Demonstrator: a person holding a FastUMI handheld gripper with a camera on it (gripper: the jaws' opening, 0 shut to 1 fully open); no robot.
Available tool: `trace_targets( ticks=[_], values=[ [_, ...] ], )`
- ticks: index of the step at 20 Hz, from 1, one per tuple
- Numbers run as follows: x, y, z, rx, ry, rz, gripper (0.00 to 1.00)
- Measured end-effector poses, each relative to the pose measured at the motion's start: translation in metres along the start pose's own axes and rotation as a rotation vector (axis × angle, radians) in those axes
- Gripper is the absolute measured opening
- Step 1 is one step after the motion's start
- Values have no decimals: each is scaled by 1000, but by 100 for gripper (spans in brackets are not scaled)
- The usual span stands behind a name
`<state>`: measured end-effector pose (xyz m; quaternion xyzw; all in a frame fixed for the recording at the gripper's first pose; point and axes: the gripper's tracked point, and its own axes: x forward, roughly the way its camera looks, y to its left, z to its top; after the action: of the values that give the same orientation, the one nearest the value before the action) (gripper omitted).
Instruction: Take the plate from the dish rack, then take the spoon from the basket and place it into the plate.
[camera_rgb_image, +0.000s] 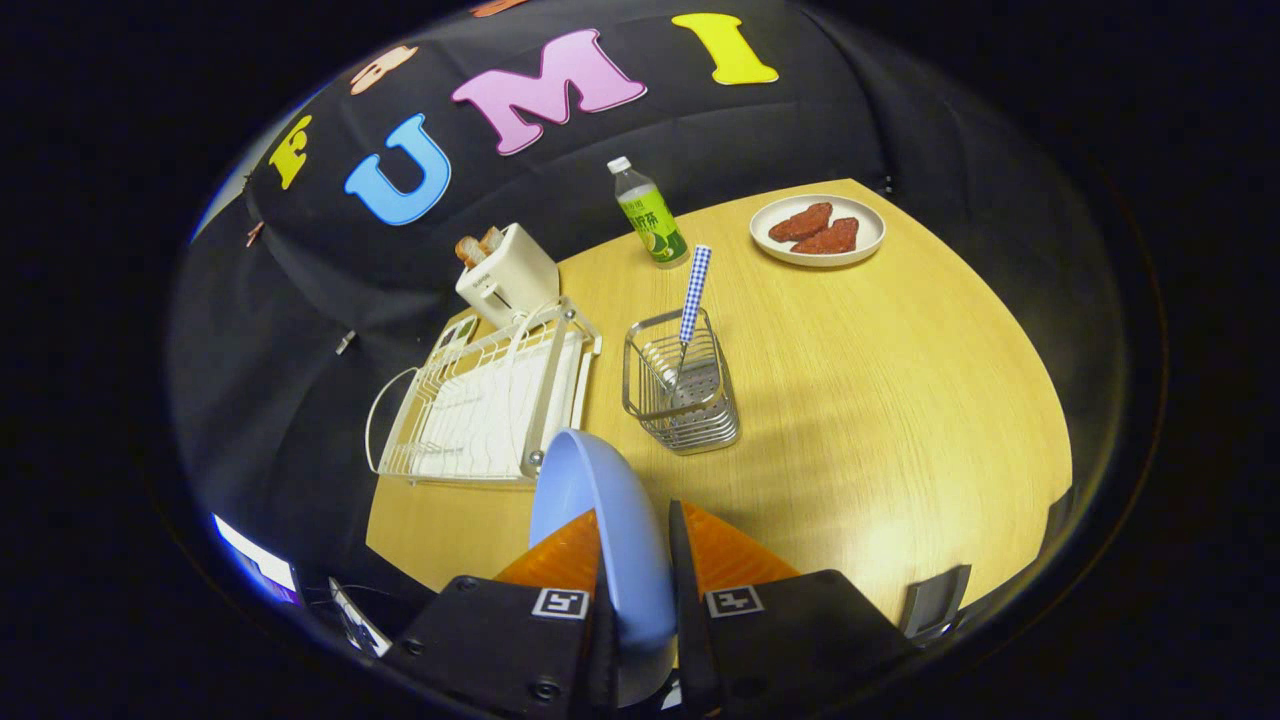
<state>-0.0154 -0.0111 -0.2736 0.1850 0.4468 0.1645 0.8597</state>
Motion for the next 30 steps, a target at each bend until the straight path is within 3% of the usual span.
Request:
trace_targets(
  ticks=[7,11,15,22,30],
  values=[
    [39,-12,-15,-65,71,89,30],
    [47,-25,-21,-114,79,78,55],
    [39,-33,0,-134,-2,60,97],
    [24,-30,95,-204,-268,27,98],
    [81,-29,172,-160,-329,-7,98]
  ],
)
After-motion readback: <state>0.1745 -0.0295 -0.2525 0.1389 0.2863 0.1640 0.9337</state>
